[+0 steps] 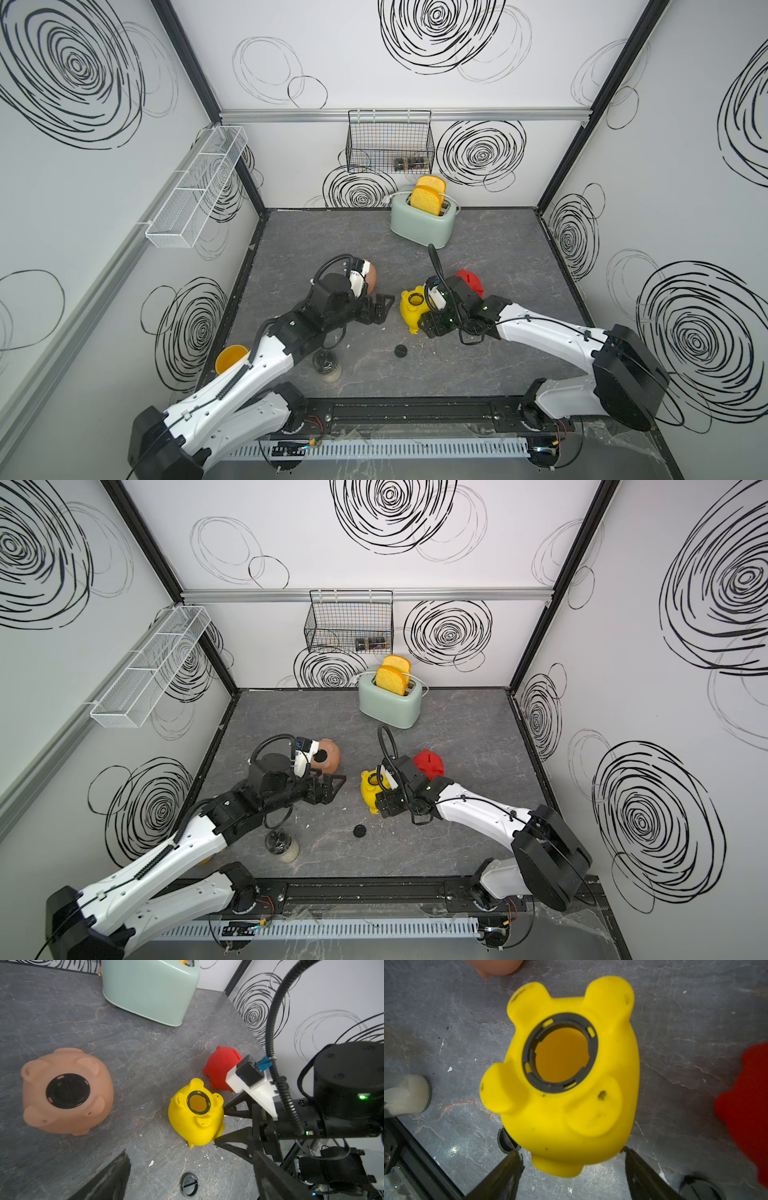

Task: Close piggy banks
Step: Adjust the piggy bank at the center of the board.

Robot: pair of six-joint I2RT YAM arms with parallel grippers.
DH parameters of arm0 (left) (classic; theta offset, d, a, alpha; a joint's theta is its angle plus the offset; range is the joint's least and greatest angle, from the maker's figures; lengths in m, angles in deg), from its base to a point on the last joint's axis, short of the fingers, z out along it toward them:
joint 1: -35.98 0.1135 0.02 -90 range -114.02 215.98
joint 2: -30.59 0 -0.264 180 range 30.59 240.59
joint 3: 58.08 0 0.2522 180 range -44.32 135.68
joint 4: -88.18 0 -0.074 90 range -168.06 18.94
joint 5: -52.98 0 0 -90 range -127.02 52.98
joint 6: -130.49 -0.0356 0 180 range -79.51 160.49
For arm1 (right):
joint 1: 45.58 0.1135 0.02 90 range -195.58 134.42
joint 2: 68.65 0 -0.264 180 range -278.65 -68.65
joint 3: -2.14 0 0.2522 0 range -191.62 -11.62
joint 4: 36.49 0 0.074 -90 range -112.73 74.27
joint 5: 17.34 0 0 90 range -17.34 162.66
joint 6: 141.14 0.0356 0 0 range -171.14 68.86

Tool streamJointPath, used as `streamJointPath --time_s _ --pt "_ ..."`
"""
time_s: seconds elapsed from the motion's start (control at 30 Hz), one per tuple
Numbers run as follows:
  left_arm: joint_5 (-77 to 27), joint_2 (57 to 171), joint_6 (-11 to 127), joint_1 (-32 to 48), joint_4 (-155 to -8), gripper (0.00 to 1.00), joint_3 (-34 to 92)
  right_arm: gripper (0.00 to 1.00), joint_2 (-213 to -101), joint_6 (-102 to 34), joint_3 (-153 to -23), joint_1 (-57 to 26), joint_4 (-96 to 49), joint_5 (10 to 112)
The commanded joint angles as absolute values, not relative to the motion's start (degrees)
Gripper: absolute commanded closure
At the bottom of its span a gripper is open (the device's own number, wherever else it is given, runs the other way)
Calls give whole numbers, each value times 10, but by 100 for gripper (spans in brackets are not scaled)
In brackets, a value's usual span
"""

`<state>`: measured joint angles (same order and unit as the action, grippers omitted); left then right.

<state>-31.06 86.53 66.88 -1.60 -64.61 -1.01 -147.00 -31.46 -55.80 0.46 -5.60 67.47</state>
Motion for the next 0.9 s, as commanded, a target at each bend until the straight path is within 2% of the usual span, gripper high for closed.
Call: streamJointPath --time_s 0.0,0.47,0.87 --pt "-320 913 672 -27 -696 8 24 20 -1469 -305 -546 7 -72 673" --pt "-307 1124 656 -14 -742 21 95 19 -1471 -299 -533 6 -85 677" --pt "-294 1210 659 7 -774 29 119 19 -1478 -299 -532 4 -89 674"
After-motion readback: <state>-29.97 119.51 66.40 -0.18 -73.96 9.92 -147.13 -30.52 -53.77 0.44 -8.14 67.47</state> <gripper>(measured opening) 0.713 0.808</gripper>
